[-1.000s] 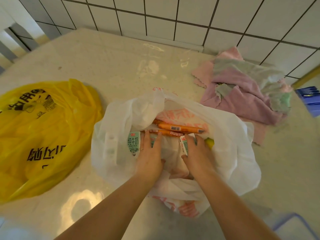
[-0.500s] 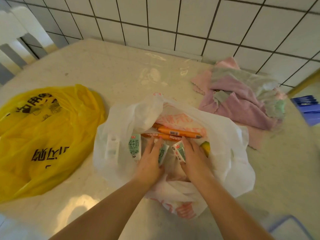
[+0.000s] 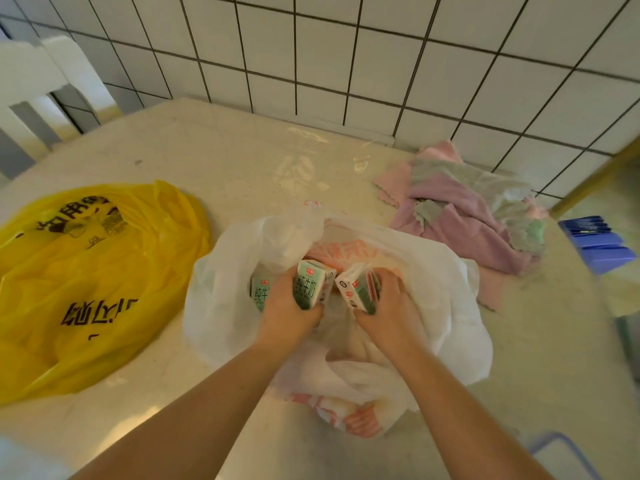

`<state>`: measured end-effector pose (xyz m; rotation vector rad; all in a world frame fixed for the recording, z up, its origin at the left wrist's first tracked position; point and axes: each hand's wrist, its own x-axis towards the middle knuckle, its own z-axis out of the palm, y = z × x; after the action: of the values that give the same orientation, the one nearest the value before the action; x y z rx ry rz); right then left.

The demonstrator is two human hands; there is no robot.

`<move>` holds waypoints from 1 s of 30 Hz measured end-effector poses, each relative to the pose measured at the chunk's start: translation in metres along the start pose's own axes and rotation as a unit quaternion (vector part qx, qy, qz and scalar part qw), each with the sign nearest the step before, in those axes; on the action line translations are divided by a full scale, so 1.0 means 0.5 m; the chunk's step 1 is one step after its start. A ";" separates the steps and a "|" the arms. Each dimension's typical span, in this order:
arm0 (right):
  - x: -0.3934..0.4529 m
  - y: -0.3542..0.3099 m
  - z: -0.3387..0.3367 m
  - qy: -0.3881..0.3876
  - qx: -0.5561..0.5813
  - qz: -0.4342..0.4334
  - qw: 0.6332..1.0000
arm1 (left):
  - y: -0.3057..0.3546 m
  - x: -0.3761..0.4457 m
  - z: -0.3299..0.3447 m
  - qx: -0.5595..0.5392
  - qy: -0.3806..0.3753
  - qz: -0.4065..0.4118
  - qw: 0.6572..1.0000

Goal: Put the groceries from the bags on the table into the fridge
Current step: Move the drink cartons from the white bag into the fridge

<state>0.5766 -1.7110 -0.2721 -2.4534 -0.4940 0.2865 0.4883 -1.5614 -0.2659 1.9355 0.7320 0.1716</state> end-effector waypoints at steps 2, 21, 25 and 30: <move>0.002 -0.029 -0.025 0.025 0.096 -0.021 0.995 | 0.033 -0.004 -0.034 -0.039 0.015 0.028 0.999; -0.110 -0.588 -0.044 -0.168 0.291 -0.290 0.896 | 0.047 -0.201 -0.610 -0.127 0.150 0.124 0.973; -0.206 -0.750 0.055 -0.221 0.314 -0.331 0.862 | -0.032 -0.317 -0.771 -0.109 0.179 0.116 0.971; -0.350 -0.948 0.210 -0.303 0.322 -0.372 0.816 | -0.161 -0.468 -0.972 -0.103 0.239 0.071 0.963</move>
<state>0.2519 -1.3757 -0.0514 -1.3259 -1.3237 0.7534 0.0607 -1.2930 -0.0591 1.7596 0.8470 0.7955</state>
